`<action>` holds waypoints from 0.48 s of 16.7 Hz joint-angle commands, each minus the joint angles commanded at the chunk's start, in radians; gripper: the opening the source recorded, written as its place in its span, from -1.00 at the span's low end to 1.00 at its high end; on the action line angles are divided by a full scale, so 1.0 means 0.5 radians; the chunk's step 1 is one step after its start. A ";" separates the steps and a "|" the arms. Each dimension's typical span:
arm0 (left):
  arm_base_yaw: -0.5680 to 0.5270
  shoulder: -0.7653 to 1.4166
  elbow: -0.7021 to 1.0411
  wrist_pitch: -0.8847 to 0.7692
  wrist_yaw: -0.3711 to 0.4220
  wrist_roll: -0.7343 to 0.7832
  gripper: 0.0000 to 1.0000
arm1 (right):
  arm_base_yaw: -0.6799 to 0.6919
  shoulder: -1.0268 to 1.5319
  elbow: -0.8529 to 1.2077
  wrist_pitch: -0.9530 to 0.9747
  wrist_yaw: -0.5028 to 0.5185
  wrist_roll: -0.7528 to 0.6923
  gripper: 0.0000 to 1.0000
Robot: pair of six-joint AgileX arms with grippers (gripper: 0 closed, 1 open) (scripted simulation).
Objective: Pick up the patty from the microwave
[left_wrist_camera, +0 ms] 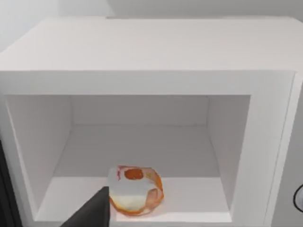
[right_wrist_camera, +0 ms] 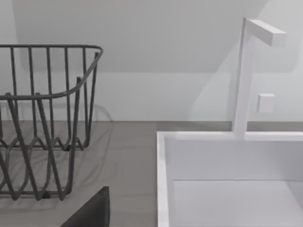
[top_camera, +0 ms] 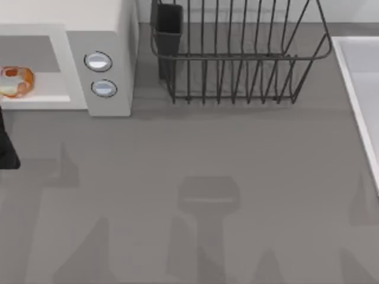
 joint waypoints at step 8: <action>0.093 1.623 0.612 0.778 0.115 0.046 1.00 | 0.000 0.000 0.000 0.000 0.000 0.000 1.00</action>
